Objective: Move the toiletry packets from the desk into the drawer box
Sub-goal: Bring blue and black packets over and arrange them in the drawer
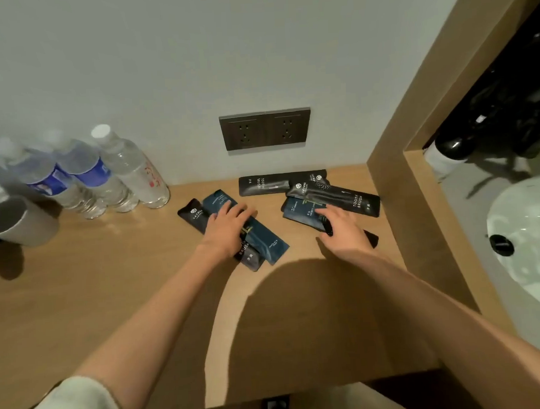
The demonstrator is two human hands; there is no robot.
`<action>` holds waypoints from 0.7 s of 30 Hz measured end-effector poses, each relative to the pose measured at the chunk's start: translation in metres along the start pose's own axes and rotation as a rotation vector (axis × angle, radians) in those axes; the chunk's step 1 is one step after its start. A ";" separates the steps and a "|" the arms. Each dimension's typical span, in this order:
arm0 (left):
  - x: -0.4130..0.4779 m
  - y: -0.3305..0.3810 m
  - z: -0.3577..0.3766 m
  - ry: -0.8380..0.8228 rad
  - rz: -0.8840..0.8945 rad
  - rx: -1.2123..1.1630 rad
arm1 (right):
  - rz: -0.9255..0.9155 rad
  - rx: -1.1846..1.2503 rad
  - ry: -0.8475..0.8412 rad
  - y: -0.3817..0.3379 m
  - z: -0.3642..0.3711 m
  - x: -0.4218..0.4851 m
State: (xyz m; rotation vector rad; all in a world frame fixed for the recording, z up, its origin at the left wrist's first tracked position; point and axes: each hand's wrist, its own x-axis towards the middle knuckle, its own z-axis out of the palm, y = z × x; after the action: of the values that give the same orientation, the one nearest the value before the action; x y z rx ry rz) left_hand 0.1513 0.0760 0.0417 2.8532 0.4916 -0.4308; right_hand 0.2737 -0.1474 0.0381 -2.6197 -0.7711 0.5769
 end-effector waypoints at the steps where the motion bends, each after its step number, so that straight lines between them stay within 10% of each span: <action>1: 0.006 -0.002 0.001 -0.021 0.032 0.032 | 0.028 -0.021 -0.018 0.001 0.004 0.004; 21: 0.041 -0.014 -0.001 0.062 0.374 0.258 | -0.045 -0.130 -0.002 0.031 0.021 -0.014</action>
State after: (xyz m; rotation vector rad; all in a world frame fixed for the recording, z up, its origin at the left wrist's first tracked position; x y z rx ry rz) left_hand 0.1835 0.1012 0.0270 3.1146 -0.1015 -0.3583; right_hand 0.2664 -0.1751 0.0107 -2.7113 -0.8940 0.5332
